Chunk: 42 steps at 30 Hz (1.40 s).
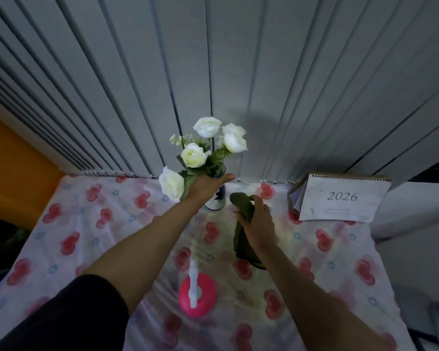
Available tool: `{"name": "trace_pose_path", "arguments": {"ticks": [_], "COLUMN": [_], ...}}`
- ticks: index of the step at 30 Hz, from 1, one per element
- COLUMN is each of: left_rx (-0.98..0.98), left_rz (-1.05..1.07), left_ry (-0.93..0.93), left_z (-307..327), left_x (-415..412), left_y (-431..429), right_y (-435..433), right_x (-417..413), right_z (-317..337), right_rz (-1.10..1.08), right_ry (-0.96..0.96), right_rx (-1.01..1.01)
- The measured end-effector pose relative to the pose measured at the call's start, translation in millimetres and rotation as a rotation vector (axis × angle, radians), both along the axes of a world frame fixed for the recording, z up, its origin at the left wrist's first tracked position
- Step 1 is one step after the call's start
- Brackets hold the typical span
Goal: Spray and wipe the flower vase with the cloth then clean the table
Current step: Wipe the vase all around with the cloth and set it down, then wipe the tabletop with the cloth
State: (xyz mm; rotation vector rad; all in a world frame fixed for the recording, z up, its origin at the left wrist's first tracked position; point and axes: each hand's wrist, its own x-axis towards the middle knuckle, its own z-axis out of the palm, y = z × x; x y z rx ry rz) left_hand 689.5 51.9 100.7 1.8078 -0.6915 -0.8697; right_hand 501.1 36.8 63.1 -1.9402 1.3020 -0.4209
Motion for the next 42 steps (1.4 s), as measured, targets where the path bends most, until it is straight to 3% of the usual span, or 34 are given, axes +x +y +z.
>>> {"name": "trace_pose_path", "arguments": {"ticks": [5,10,17,23,29,33,37,42], "left_rx": [0.010,0.067,0.088,0.050,0.167,0.171,0.271,0.372], "left_rz": [-0.032,-0.205,-0.292,-0.257,-0.102,0.043,-0.072,-0.228], "left_ry": [0.139,0.014,-0.064,-0.038,0.005,-0.245,-0.611,-0.859], "left_z": [-36,-46,-66,-73,-110,-150,-193,-229], "left_x": [10,27,35,36,24,14,5,3], "left_y": [1,-14,-27,-24,21,85,147,184], "right_y": [0,0,11,27,14,16,38,70], "right_x": [-1,-2,-7,-1,4,23,52,57], "right_z": [-36,-62,-89,-112,-110,-99,-105,-135], "right_rz": [-0.021,-0.040,0.143,0.284,0.235,0.227,0.382,0.545], "right_ry": [0.061,0.072,0.228,0.511,0.380,0.241,0.166,0.321], "right_rx": [0.015,0.049,0.017,-0.004,-0.081,-0.173,-0.171,-0.209]}}
